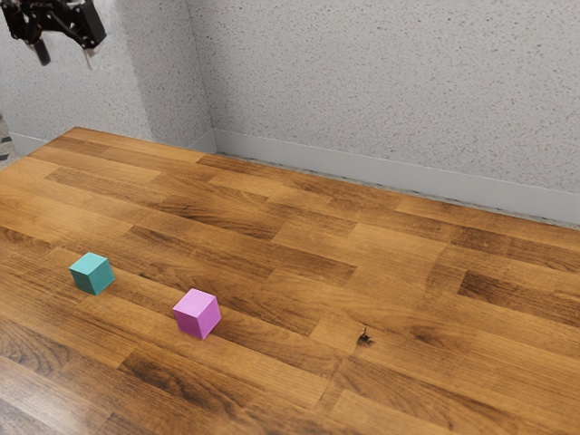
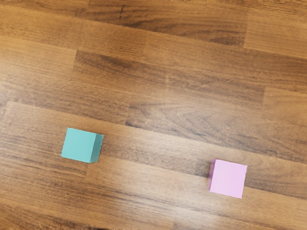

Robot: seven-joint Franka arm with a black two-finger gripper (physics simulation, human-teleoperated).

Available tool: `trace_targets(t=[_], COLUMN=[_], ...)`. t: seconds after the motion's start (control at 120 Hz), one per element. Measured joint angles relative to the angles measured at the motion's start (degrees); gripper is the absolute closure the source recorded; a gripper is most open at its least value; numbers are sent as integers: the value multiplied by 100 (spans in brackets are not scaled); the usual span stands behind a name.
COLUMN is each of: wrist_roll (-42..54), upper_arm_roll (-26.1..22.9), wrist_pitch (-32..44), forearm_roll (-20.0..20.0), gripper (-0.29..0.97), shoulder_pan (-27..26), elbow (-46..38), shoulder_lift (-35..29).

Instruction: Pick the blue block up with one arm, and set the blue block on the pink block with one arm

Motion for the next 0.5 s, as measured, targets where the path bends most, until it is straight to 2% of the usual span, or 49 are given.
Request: trace_targets(t=[0.067, 0.133, 0.233, 0.342, 0.442, 0.5], wrist_roll=[59, 112, 181, 245, 294, 318], upper_arm_roll=[-40, -39, -10, -40, -64, -65], wrist_pitch=[37, 64, 110, 258, 751, 1104], forearm_roll=[0, 3, 34, 46, 60, 66], gripper=[0, 0, 0, 0, 0, 0], shoulder_pan=[623, 906, 788, 530, 287, 425], elbow=[-1, -1, -51, -515, -1858, -2679], shoulder_lift=[-13, -16, -21, -72, -705, -1056])
